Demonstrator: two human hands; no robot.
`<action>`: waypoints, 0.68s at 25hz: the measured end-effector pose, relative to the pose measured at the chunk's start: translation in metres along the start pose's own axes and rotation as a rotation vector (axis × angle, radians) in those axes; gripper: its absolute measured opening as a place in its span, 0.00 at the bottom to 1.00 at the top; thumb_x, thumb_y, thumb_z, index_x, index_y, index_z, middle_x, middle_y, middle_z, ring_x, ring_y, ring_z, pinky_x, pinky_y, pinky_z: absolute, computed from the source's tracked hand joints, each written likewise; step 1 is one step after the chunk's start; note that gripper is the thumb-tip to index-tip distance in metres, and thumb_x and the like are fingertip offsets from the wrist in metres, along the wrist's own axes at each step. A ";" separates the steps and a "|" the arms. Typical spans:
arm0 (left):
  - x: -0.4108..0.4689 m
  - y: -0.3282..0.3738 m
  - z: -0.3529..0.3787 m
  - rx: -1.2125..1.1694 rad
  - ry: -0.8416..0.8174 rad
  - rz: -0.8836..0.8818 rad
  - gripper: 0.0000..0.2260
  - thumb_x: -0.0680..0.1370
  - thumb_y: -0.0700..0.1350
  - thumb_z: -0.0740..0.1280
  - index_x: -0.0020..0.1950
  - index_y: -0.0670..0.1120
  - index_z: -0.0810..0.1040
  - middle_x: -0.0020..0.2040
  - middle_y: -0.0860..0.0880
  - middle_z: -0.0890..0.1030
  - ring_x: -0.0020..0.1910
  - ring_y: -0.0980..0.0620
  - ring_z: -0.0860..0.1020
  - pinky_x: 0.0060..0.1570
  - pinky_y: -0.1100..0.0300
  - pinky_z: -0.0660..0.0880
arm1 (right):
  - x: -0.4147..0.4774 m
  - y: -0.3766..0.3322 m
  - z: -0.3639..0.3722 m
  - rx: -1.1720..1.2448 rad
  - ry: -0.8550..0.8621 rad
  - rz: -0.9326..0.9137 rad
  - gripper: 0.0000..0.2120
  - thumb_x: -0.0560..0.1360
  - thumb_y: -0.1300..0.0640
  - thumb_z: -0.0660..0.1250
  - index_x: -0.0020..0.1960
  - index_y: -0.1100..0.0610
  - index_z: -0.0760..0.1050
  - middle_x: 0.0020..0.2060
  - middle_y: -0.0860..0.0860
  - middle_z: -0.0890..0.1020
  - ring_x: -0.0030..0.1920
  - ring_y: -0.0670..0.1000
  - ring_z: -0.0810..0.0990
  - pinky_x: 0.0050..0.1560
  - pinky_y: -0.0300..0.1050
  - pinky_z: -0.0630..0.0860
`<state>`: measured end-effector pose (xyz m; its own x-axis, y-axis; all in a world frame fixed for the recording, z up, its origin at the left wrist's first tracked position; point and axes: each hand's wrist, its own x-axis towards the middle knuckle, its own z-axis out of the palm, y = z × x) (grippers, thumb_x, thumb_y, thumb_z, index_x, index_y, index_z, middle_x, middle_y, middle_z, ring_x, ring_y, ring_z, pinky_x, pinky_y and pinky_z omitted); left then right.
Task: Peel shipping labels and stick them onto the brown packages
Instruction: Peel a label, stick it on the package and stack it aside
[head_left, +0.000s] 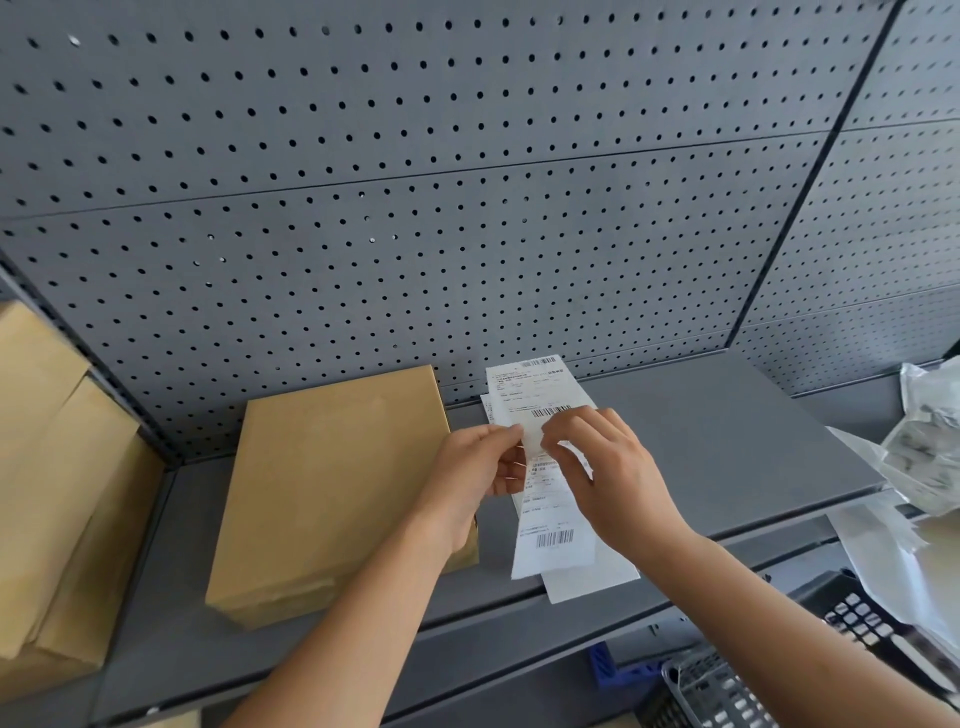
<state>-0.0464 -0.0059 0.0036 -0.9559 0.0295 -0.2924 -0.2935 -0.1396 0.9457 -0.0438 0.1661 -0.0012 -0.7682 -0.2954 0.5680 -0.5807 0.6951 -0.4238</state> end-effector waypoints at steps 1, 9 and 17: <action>-0.001 0.001 0.000 0.020 -0.034 -0.007 0.13 0.81 0.49 0.68 0.53 0.40 0.86 0.44 0.43 0.85 0.42 0.47 0.81 0.45 0.53 0.80 | 0.000 -0.001 0.000 0.018 -0.003 0.013 0.05 0.77 0.65 0.67 0.48 0.55 0.77 0.46 0.44 0.80 0.46 0.49 0.74 0.40 0.47 0.76; -0.004 0.003 0.002 0.134 -0.058 -0.007 0.10 0.81 0.46 0.70 0.53 0.40 0.85 0.49 0.43 0.88 0.44 0.48 0.85 0.48 0.55 0.81 | 0.001 -0.001 -0.004 0.080 0.013 0.048 0.04 0.79 0.63 0.66 0.49 0.56 0.77 0.45 0.45 0.82 0.47 0.49 0.76 0.39 0.50 0.79; -0.006 0.008 0.004 0.193 0.058 -0.070 0.10 0.81 0.44 0.69 0.53 0.36 0.82 0.48 0.42 0.88 0.38 0.49 0.84 0.33 0.61 0.77 | 0.005 -0.007 -0.024 0.164 0.059 0.104 0.05 0.81 0.63 0.63 0.52 0.55 0.76 0.47 0.46 0.81 0.45 0.49 0.79 0.42 0.49 0.78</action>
<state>-0.0434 -0.0036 0.0129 -0.9324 -0.0253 -0.3605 -0.3613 0.0535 0.9309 -0.0368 0.1755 0.0213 -0.8121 -0.1850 0.5534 -0.5387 0.6024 -0.5890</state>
